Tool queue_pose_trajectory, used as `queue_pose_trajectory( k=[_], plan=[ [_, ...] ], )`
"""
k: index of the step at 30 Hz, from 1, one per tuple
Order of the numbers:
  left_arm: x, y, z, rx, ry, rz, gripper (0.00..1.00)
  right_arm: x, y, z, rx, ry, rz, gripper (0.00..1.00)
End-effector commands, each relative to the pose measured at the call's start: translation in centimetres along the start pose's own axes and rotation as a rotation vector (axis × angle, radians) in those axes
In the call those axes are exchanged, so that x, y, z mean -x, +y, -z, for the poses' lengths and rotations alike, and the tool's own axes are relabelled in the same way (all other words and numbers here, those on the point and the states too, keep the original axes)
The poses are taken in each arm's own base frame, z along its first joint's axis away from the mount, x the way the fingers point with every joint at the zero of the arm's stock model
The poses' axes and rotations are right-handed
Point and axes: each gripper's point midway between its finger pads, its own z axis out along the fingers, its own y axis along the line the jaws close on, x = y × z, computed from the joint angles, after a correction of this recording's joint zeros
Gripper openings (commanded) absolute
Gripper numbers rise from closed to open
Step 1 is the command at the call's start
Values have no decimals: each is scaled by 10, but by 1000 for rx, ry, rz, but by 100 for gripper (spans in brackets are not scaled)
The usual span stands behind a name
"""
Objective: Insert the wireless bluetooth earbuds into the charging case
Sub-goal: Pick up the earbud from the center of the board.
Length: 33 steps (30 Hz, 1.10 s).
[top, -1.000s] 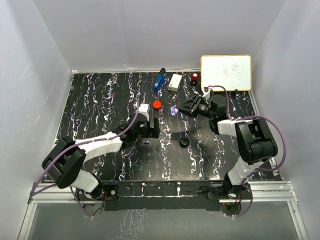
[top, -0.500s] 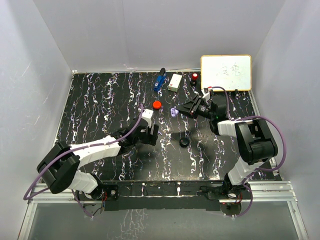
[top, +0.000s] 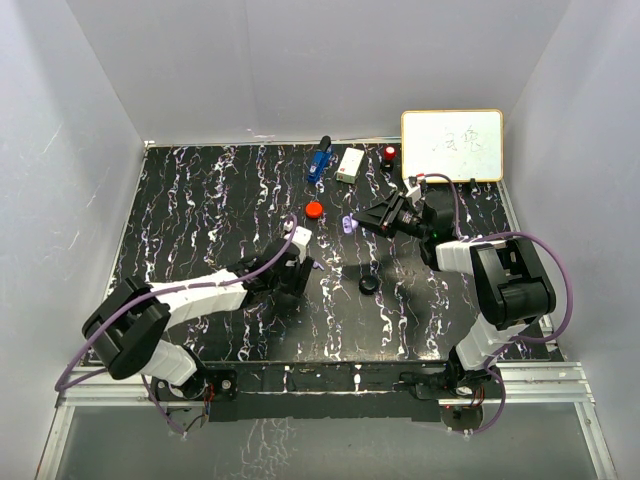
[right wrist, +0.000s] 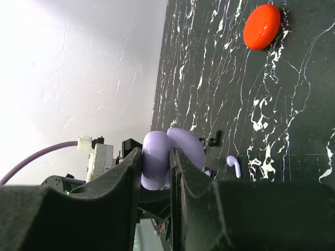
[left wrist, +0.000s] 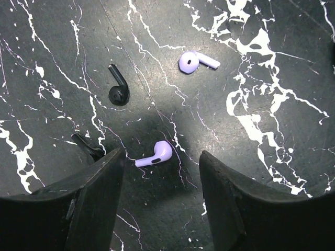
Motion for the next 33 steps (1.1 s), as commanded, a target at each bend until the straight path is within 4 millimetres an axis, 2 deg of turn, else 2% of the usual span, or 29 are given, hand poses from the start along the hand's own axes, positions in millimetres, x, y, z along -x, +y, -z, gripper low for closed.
queue_pose_trajectory(
  k=[1, 9, 33],
  plan=[
    [4, -1, 1, 3, 16, -30, 55, 6, 20, 4, 59, -19, 81, 0],
    [-4, -3, -2, -4, 45, -59, 47, 6, 20, 5, 59, -19, 80, 0],
    [-10, -6, -16, -5, 68, -130, 39, 6, 18, 9, 61, -22, 77, 0]
  ],
)
